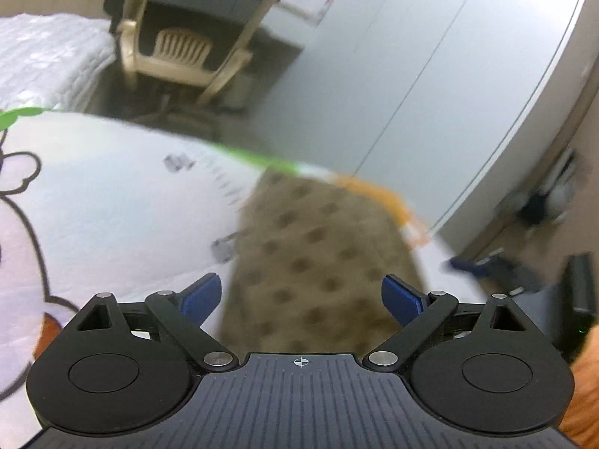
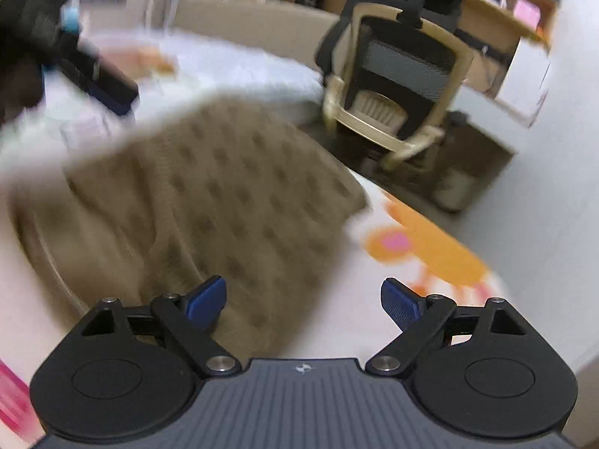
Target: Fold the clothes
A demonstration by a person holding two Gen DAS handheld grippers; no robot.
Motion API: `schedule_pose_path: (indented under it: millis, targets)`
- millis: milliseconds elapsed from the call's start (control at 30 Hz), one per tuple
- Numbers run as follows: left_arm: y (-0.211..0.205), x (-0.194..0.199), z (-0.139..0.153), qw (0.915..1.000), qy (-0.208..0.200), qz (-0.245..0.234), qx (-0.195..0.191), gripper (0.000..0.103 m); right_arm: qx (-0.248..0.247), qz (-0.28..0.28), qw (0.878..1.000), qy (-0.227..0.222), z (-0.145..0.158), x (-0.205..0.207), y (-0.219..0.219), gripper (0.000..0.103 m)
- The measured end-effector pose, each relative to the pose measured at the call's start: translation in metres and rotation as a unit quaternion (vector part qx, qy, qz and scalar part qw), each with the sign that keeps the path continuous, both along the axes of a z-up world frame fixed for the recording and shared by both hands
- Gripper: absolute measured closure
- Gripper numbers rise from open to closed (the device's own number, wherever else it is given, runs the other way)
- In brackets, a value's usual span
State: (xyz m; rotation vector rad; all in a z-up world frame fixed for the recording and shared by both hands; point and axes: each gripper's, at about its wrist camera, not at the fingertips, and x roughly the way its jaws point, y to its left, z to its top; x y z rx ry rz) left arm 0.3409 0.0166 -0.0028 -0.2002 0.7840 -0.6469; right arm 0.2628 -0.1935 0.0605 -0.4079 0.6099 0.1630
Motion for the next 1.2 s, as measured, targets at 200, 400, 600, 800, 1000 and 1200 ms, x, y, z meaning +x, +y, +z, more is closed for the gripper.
schedule_pose_path:
  millis: [200,400,600,800,1000,1200]
  targets:
    - [-0.008,-0.021,-0.012,0.9962,-0.003,-0.049,0.073,0.007,0.034,-0.033,0.999,-0.015,0.025,-0.025,-0.023,0.010]
    - [-0.019,-0.060,-0.009,0.9812,-0.090,-0.063,0.159,0.009,0.009,0.061,0.997,-0.055,0.031,-0.058,0.021,0.046]
    - [-0.015,-0.069,-0.010,0.9818,-0.092,-0.053,0.157,0.033,-0.061,0.106,0.991,-0.054,0.007,-0.062,0.060,0.053]
    - [-0.025,-0.075,-0.016,0.9815,-0.100,-0.057,0.153,0.085,-0.043,0.074,0.994,-0.072,0.016,-0.052,0.057,0.092]
    - [-0.005,-0.081,0.016,0.9808,-0.137,-0.033,0.135,0.089,-0.032,0.094,0.989,-0.111,0.050,-0.080,0.059,0.093]
    - [0.003,-0.098,0.008,0.9837,-0.110,-0.054,0.132,0.084,-0.045,0.117,0.992,-0.010,0.005,-0.090,0.062,0.093]
